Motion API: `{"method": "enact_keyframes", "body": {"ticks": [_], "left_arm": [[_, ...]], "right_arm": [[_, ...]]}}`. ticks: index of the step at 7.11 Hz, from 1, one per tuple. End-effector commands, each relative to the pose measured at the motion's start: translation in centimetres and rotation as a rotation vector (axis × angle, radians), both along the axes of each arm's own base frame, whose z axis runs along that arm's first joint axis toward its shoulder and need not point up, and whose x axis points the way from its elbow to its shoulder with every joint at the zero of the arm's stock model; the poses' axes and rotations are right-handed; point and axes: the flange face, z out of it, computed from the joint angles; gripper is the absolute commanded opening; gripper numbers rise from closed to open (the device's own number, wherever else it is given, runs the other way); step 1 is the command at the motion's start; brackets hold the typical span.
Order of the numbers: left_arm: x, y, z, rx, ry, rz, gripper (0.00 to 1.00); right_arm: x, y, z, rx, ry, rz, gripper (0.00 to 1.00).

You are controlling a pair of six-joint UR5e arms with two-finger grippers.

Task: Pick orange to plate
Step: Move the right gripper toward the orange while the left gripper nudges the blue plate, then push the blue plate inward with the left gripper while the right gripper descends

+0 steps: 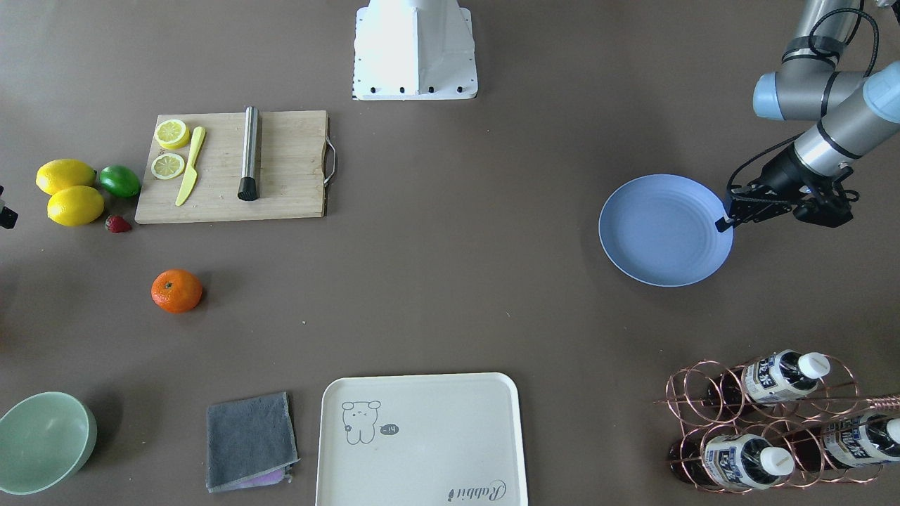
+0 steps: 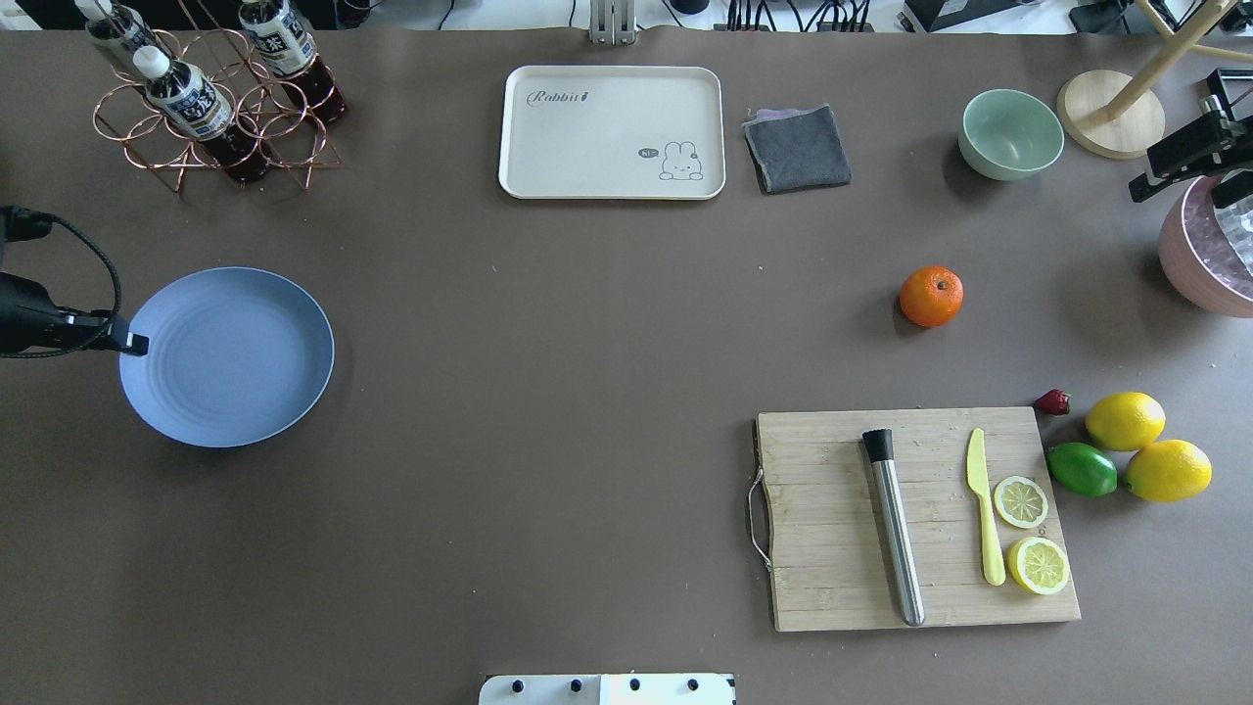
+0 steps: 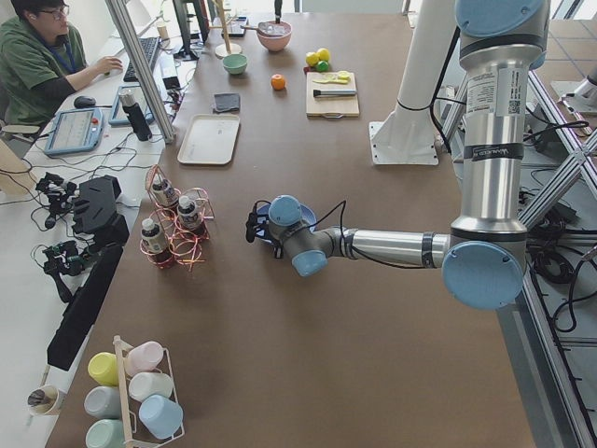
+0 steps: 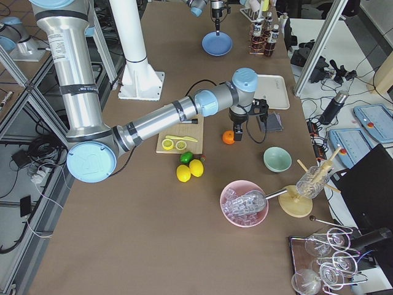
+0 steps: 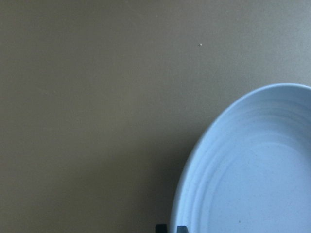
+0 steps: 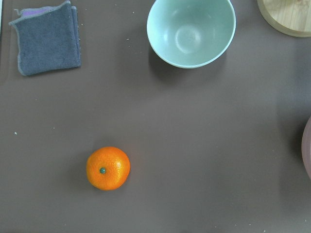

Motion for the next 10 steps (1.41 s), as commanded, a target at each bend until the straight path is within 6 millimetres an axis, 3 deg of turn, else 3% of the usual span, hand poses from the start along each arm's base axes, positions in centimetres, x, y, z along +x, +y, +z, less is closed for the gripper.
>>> {"method": "enact_keyframes", "body": {"ticks": [1,2,3,5,6,7,8,9,10], "left_arm": [[0.9,-0.7,-5.0,-0.045,0.049,-0.031,0.0],[2.7,-0.8,-6.9,-0.074,0.076,-0.032,0.0],[5.7,-1.3,-10.0,-0.094,0.106,-0.069,0.0],[15.2,0.2,-17.3,-0.159,0.173,-0.105,0.0],[20.3,0.7,-21.8,-0.191,0.161,-0.134,0.0],[24.1,1.5,-25.6,-0.204,0.14,-0.148,0.0],[25.8,2.5,-26.3,-0.214,0.133,-0.161,0.0],[26.3,2.6,-26.7,-0.207,0.134,-0.174,0.0],[27.2,3.3,-26.7,-0.208,0.131,-0.159,0.0]], "right_arm": [[-1.3,-0.6,-1.6,-0.012,-0.005,0.016,1.0],[-2.6,-0.6,-2.2,-0.022,-0.005,0.01,1.0],[-4.6,-0.4,-2.8,-0.043,0.003,0.015,1.0],[-10.9,-1.1,-5.3,-0.021,0.065,0.007,1.0],[-13.0,-0.9,-5.6,-0.016,0.099,0.016,1.0],[-14.8,-0.6,-5.7,-0.002,0.096,0.034,1.0],[-18.4,-0.5,-3.8,-0.004,0.12,0.06,1.0],[-21.1,-1.0,-0.8,0.026,0.125,0.066,1.0],[-22.3,-1.3,2.0,0.027,0.126,0.056,1.0]]}}
